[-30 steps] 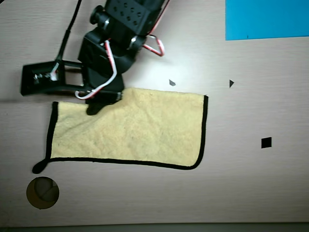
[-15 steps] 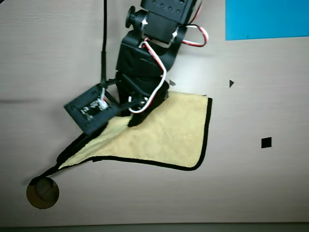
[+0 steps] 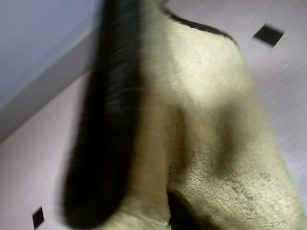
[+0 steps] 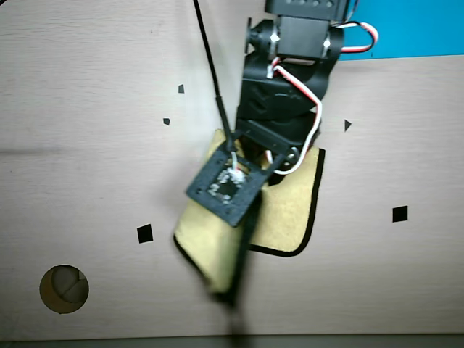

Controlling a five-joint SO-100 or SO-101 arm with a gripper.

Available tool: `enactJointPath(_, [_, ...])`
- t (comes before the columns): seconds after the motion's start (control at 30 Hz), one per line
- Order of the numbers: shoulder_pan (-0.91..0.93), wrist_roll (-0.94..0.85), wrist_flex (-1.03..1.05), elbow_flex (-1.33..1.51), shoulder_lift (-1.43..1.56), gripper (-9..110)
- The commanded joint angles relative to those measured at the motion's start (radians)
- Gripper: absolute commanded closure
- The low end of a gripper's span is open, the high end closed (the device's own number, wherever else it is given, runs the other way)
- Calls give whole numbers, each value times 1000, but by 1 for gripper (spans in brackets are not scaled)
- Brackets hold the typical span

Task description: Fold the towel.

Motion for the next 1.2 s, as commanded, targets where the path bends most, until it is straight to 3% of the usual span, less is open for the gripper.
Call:
enactJointPath(0.0, [-38, -5, 6, -3, 55, 101])
enactJointPath(0.57, [-106, 141, 37, 60, 21, 100])
enactJointPath(0.9, [-98, 158, 299, -40, 95, 84])
enactJointPath(1.17, [-130, 356, 606, -163, 166, 83])
